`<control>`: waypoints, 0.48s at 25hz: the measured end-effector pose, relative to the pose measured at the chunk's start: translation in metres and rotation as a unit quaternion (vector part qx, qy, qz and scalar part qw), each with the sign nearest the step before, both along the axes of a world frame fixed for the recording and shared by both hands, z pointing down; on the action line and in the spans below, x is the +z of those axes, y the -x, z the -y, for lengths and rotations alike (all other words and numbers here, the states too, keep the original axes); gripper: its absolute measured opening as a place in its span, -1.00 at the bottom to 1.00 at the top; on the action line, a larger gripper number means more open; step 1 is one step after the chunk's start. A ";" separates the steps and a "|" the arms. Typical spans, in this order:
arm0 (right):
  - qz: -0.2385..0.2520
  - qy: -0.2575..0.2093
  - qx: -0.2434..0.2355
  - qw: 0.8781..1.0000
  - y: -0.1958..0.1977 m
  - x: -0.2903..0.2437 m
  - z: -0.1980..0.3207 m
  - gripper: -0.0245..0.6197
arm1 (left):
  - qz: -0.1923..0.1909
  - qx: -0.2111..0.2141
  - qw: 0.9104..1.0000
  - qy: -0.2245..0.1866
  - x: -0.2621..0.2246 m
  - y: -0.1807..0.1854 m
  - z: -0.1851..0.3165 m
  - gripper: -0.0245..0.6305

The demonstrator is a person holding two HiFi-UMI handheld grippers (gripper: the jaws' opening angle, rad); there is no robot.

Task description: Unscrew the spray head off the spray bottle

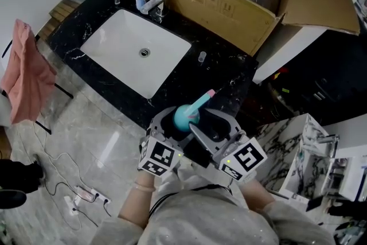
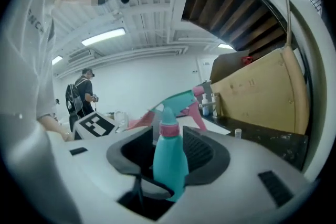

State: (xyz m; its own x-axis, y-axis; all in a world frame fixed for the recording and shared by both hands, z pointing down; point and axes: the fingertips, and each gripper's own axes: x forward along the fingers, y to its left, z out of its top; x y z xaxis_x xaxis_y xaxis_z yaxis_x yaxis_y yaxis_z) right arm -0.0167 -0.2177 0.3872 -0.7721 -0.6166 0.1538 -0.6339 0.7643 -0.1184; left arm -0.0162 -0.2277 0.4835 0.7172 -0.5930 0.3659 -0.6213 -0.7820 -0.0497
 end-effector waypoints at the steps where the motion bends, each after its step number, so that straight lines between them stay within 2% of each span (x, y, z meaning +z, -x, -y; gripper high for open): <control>1: -0.007 0.007 0.002 1.000 0.006 0.004 0.004 -0.33 | 0.001 0.000 1.000 0.000 0.000 0.000 0.000 0.18; 6: -0.003 0.004 0.004 1.000 0.021 -0.007 0.021 -0.31 | 0.002 0.000 1.000 0.003 0.001 -0.001 0.000 0.18; 8: -0.012 -0.010 0.003 1.000 0.022 -0.009 0.022 -0.42 | 0.000 0.000 1.000 0.004 0.002 -0.002 -0.001 0.18; 12: -0.024 -0.049 -0.009 0.998 0.022 -0.016 0.020 -0.45 | 0.003 0.002 1.000 0.005 0.003 -0.003 -0.002 0.18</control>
State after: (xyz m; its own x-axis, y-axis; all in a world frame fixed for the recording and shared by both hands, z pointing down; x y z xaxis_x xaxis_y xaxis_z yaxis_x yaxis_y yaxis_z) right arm -0.0390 -0.2373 0.3717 -0.7767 -0.6161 0.1309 -0.6228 0.7823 -0.0129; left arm -0.0136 -0.2261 0.4868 0.7172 -0.5866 0.3762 -0.6175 -0.7852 -0.0469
